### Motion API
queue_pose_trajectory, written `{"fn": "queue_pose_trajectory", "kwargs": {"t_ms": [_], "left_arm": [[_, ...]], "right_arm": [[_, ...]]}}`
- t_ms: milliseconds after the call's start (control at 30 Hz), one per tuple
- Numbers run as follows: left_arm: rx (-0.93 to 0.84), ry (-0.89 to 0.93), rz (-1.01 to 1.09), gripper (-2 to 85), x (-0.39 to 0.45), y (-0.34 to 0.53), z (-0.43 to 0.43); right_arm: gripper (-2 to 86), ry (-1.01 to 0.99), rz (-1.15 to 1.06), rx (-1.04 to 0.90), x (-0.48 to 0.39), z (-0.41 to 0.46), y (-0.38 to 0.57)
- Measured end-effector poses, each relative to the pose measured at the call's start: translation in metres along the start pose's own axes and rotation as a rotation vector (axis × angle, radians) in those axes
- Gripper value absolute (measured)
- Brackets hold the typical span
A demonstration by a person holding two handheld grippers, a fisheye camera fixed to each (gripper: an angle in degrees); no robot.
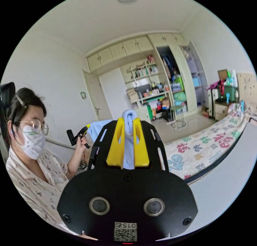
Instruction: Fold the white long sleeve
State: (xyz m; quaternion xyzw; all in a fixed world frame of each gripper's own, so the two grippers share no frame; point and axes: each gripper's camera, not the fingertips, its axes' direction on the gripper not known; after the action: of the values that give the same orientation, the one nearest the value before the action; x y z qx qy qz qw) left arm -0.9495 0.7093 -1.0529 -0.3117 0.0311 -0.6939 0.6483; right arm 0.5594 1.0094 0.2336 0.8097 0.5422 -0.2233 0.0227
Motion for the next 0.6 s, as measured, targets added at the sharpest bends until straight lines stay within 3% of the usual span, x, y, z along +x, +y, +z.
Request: {"fn": "queue_pose_trajectory", "kwargs": {"t_ms": [267,600], "left_arm": [[0.101,0.326,0.028,1.0,0.068,-0.047,0.069],[-0.026,0.629,-0.014,1.2,0.151,0.005,0.235]], "right_arm": [[5.7,0.253,-0.131,0.316,-0.180,-0.143,-0.126],[5.8,0.556,0.016,0.377,-0.278,-0.204,-0.218]]}}
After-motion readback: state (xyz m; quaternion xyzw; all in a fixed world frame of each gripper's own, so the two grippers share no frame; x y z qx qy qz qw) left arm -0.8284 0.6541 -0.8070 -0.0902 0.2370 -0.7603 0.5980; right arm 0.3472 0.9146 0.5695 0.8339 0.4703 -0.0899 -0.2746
